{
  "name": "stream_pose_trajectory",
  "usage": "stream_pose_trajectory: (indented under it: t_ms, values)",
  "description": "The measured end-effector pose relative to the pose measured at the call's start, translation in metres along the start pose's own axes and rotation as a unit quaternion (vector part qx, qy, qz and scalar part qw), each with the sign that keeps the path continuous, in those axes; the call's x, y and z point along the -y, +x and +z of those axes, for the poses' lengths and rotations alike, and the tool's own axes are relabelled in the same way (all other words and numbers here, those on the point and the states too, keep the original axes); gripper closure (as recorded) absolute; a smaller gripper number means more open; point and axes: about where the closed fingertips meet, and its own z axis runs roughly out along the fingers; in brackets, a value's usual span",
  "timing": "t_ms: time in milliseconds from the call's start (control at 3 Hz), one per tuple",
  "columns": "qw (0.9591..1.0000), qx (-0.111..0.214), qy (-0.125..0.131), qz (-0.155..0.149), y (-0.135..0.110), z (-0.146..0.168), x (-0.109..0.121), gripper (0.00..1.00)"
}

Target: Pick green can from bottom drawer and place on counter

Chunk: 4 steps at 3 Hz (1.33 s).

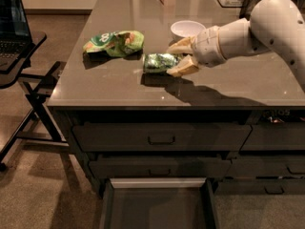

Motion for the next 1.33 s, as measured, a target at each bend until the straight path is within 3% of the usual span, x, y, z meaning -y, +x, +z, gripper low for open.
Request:
stream_pose_trajectory:
  t_ms: [333, 667, 1333]
  values:
    - [0.9999, -0.003, -0.009, 0.005, 0.0054, 0.0068, -0.0059, 1.0]
    - [0.9999, -0.003, -0.009, 0.005, 0.0054, 0.0068, -0.0059, 0.84]
    - [0.9999, -0.003, -0.009, 0.005, 0.0054, 0.0069, -0.0059, 0.37]
